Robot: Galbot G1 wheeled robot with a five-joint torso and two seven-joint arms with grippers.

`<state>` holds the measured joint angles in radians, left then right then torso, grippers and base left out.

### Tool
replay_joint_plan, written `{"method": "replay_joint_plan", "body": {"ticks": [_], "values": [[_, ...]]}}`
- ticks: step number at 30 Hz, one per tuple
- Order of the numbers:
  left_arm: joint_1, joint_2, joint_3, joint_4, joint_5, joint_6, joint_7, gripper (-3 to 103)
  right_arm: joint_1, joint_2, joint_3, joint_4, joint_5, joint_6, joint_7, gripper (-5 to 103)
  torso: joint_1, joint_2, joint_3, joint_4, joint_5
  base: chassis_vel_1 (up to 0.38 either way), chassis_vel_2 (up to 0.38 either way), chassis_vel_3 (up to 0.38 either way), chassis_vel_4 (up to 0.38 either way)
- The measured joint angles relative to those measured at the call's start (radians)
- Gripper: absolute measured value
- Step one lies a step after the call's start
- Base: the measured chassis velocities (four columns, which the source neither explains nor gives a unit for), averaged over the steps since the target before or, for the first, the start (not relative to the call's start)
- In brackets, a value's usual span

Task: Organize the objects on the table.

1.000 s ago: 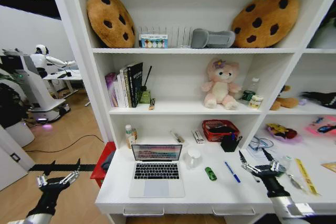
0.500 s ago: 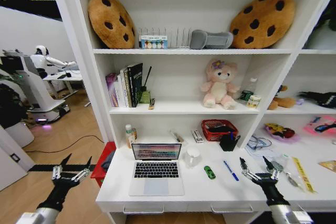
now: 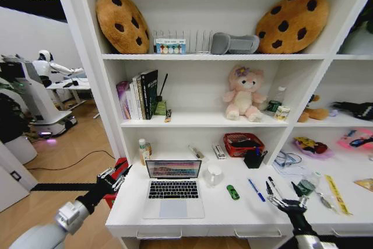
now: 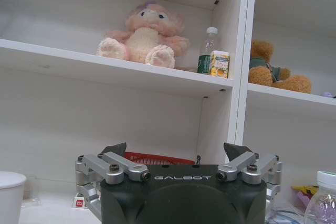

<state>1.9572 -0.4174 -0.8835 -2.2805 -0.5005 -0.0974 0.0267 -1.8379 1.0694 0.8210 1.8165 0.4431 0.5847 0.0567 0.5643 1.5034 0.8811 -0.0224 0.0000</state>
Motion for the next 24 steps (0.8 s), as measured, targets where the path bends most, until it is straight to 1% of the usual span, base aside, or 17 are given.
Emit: {"method": "replay_joint_plan", "body": {"ticks": [1, 2, 3, 4, 5, 6, 7, 9, 10, 13, 14, 18, 19, 21, 22, 23, 24], "values": [[-0.010, 0.059, -0.001, 0.002, -0.031, 0.006, -0.001, 6, 0.000, 0.000, 0.001, -0.001, 0.000, 0.000, 0.000, 100, 0.000, 0.000, 0.000, 0.0000, 0.0000, 0.000, 0.000, 0.000, 0.000], [-0.018, 0.100, -0.002, 0.006, -0.052, 0.011, -0.001, 6, 0.000, 0.001, 0.001, -0.001, 0.000, 0.000, 0.000, 100, 0.000, 0.000, 0.000, 0.0000, -0.0002, 0.000, 0.000, 0.000, 0.000], [-0.018, 0.100, -0.002, 0.006, -0.052, 0.011, -0.001, 6, 0.000, 0.001, 0.001, -0.001, 0.000, 0.000, 0.000, 100, 0.000, 0.000, 0.000, 0.0000, -0.0002, 0.000, 0.000, 0.000, 0.000], [-0.028, 0.166, -0.009, 0.015, -0.087, 0.015, -0.002, 2, -0.001, 0.004, 0.002, -0.001, -0.001, 0.000, 0.000, 100, 0.000, 0.000, 0.000, -0.0002, -0.0003, 0.000, 0.000, 0.000, 0.000], [-0.032, 0.220, -0.018, 0.025, -0.116, 0.017, -0.001, 1, -0.001, 0.007, 0.003, -0.001, -0.001, 0.000, 0.000, 100, 0.000, 0.000, 0.000, -0.0002, -0.0001, 0.000, 0.000, 0.000, 0.000], [-0.032, 0.220, -0.018, 0.025, -0.116, 0.017, -0.001, 1, -0.001, 0.007, 0.003, -0.001, -0.001, 0.000, 0.000, 100, 0.000, 0.000, 0.000, -0.0002, -0.0001, 0.000, 0.000, 0.000, 0.000], [-0.035, 0.300, -0.032, 0.044, -0.151, 0.016, 0.002, 0, -0.002, 0.013, 0.006, -0.001, -0.001, 0.000, 0.000, 100, 0.000, 0.000, 0.000, -0.0002, 0.0000, 0.000, 0.000, 0.000, 0.000], [-0.037, 0.419, -0.040, 0.072, -0.201, 0.009, 0.012, 0, -0.006, 0.028, 0.008, 0.001, -0.004, 0.000, 0.001, 100, 0.000, 0.000, 0.000, 0.0000, -0.0002, 0.000, 0.000, 0.000, 0.000], [-0.037, 0.419, -0.040, 0.072, -0.201, 0.009, 0.012, 0, -0.006, 0.028, 0.008, 0.001, -0.004, 0.000, 0.001, 100, 0.000, 0.000, 0.000, 0.0000, -0.0002, 0.000, 0.000, 0.000, 0.000], [-0.044, 0.589, -0.044, 0.113, -0.265, 0.001, 0.022, 0, -0.007, 0.056, 0.002, 0.002, -0.013, 0.000, 0.001, 100, 0.000, 0.000, 0.000, -0.0002, 0.0001, 0.000, 0.000, 0.000, 0.000], [-0.044, 0.589, -0.044, 0.113, -0.265, 0.001, 0.022, 0, -0.007, 0.056, 0.002, 0.002, -0.013, 0.000, 0.001, 100, 0.000, 0.000, 0.000, -0.0002, 0.0001, 0.000, 0.000, 0.000, 0.000], [-0.033, 0.742, -0.054, 0.153, -0.311, -0.001, 0.032, 0, 0.000, 0.075, -0.009, -0.006, -0.018, 0.007, 0.002, 100, 0.000, 0.000, 0.000, -0.0001, 0.0001, 0.000, 0.000, 0.000, 0.000], [-0.033, 0.742, -0.054, 0.153, -0.311, -0.001, 0.032, 0, 0.000, 0.075, -0.009, -0.006, -0.018, 0.007, 0.002, 100, 0.000, 0.000, 0.000, -0.0001, 0.0001, 0.000, 0.000, 0.000, 0.000], [-0.022, 0.804, -0.066, 0.181, -0.332, -0.003, 0.035, 0, 0.003, 0.083, -0.015, -0.013, -0.020, 0.014, 0.003, 100, 0.000, 0.000, 0.000, -0.0001, 0.0001, 0.000, 0.000, 0.000, 0.000], [-0.022, 0.804, -0.066, 0.181, -0.332, -0.003, 0.035, 0, 0.003, 0.083, -0.015, -0.013, -0.020, 0.014, 0.003, 100, 0.000, 0.000, 0.000, -0.0001, 0.0001, 0.000, 0.000, 0.000, 0.000], [-0.014, 0.844, -0.078, 0.200, -0.348, -0.004, 0.039, 0, 0.003, 0.086, -0.018, -0.018, -0.021, 0.019, 0.003, 100, 0.000, 0.000, 0.000, -0.0001, -0.0001, 0.000, 0.000, 0.000, 0.000], [-0.009, 0.865, -0.085, 0.211, -0.354, -0.006, 0.040, 0, 0.004, 0.087, -0.020, -0.022, -0.023, 0.023, 0.003, 100, 0.000, 0.000, 0.000, 0.0000, -0.0001, 0.000, 0.000, 0.000, 0.000]]}}
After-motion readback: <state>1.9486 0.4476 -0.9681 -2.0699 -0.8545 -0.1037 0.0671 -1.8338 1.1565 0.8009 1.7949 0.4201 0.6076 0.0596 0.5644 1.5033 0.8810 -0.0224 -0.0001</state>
